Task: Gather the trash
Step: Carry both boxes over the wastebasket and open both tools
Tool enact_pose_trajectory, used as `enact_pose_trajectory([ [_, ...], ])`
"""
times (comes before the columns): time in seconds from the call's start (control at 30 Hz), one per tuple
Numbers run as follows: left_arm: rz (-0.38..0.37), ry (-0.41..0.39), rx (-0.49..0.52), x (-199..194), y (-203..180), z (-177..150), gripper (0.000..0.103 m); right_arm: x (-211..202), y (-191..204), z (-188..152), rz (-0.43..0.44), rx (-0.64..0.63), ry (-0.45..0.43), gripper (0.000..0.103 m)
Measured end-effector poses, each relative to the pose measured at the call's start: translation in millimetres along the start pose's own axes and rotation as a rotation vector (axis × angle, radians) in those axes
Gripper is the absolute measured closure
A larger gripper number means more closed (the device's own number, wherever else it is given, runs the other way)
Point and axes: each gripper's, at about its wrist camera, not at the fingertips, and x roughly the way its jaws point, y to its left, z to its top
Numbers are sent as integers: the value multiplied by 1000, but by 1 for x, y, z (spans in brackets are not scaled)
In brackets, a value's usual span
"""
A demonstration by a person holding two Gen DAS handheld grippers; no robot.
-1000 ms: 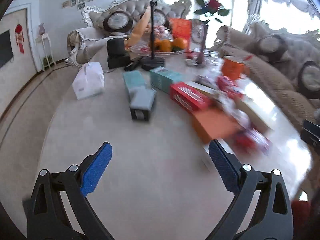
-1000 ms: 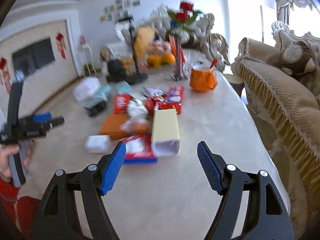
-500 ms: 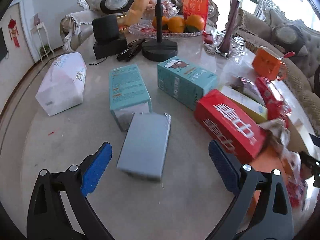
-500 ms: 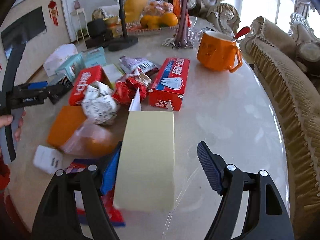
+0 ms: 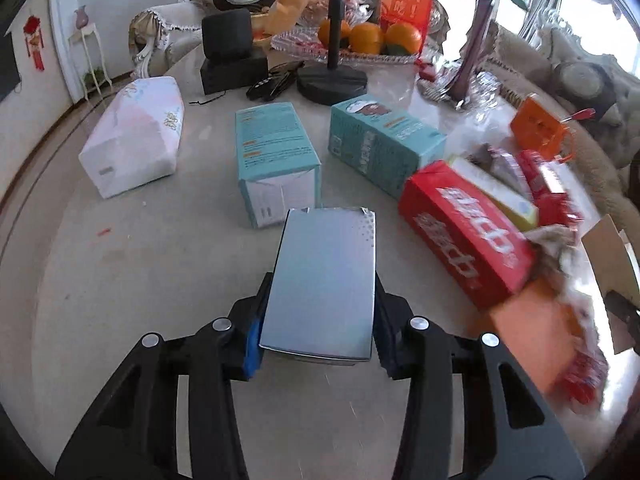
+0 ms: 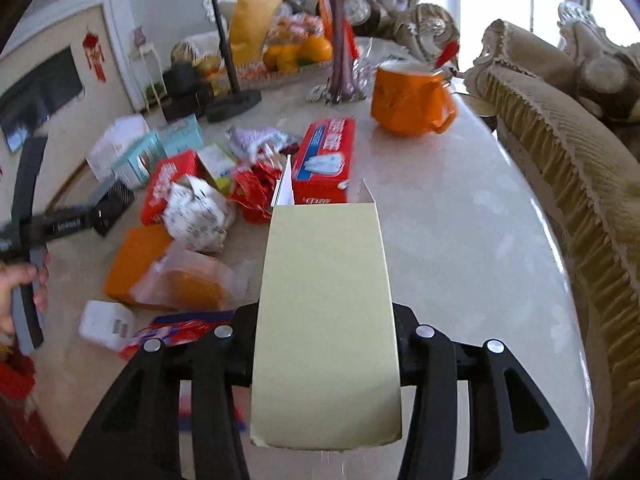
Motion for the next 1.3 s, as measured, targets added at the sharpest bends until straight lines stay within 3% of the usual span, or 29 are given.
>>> enact_pose_trajectory([
  [0.13,-30,-68,-5,-49,-3,-16,59,-46,-5,-10,42,46,-75,59],
  [0.23,-81,-148,14,-103,-11,-43,59,-91,3,-35,95,50,-146,59],
  [0.4,-175,-255,98,-194,-34,-137,59,-156,33,-116,231,41,-213,59],
  [0.57,-239,-191,169,-230,-66,-261,59,-190,79,-213,366,22,-137,59],
  [0.7,-287,-58,135,-212,-86,-340,59,-162,104,-272,365,20,26,59],
  [0.8,-254,72,162,-163,-103,-382,59,-123,111,-298,274,4,138,59],
  [0.97,-211,212,137,-93,-111,-416,59,-54,106,-333,187,50,328,59],
  [1.07,-185,289,139,-66,-110,-432,59,-38,100,-347,150,67,398,59],
  [1.3,-175,363,116,-50,-105,-448,58,-29,103,-354,118,38,419,59],
])
